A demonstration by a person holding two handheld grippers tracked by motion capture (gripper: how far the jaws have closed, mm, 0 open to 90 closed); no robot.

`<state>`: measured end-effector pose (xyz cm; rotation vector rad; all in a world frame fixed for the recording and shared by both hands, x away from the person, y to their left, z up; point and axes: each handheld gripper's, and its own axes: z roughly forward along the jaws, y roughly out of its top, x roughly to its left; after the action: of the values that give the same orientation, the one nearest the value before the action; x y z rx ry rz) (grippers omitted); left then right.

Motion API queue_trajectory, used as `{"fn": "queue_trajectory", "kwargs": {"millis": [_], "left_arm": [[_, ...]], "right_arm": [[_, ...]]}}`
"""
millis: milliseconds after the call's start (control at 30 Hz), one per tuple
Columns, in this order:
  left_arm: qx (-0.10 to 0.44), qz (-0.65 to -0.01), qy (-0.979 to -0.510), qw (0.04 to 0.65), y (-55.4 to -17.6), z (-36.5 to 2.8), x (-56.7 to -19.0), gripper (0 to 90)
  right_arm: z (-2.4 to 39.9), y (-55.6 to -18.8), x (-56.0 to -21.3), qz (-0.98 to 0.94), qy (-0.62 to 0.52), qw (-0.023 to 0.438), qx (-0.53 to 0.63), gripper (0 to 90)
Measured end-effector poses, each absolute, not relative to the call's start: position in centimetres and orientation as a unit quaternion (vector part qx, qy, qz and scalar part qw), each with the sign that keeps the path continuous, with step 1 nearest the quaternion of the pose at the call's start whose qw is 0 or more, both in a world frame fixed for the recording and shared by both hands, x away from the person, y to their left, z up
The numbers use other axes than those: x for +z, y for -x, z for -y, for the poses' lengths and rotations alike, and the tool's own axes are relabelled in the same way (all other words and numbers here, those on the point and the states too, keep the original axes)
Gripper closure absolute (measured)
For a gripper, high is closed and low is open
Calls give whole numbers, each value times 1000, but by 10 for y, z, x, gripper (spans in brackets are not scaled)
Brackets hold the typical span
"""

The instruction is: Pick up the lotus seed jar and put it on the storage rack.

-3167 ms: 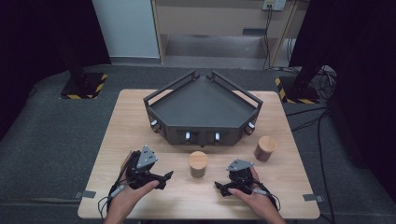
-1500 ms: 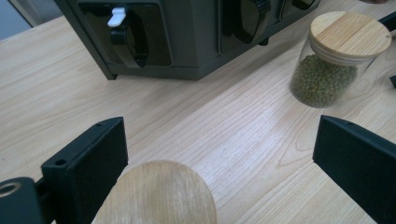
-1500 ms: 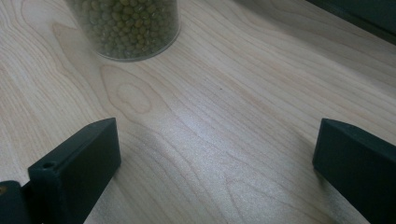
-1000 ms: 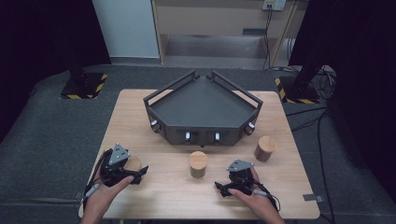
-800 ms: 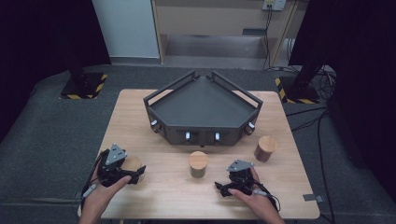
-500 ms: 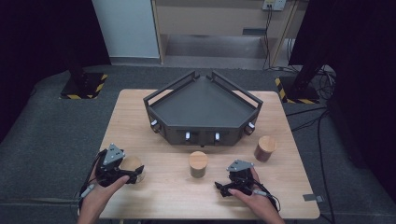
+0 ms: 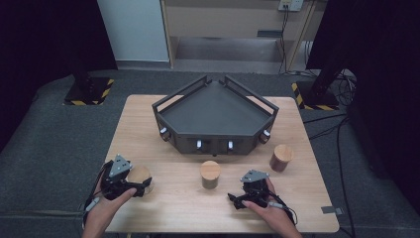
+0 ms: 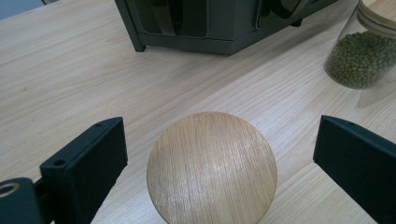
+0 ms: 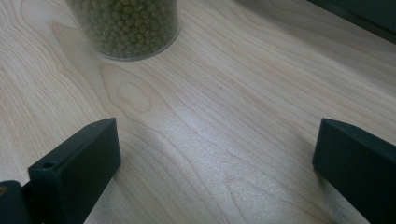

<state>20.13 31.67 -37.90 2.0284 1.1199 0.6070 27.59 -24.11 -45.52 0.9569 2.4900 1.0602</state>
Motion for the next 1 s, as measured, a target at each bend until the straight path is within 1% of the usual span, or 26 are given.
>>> {"fn": "queue_trajectory", "kwargs": {"millis": [400, 1000], "left_arm": [[232, -446, -783, 366, -201, -321, -388, 17], [223, -452, -788, 353, -205, -319, -403, 19]], "right_arm": [[241, -276, -455, -859, -331, 135, 366, 12], [241, -275, -455, -859, -331, 135, 366, 12]]}}
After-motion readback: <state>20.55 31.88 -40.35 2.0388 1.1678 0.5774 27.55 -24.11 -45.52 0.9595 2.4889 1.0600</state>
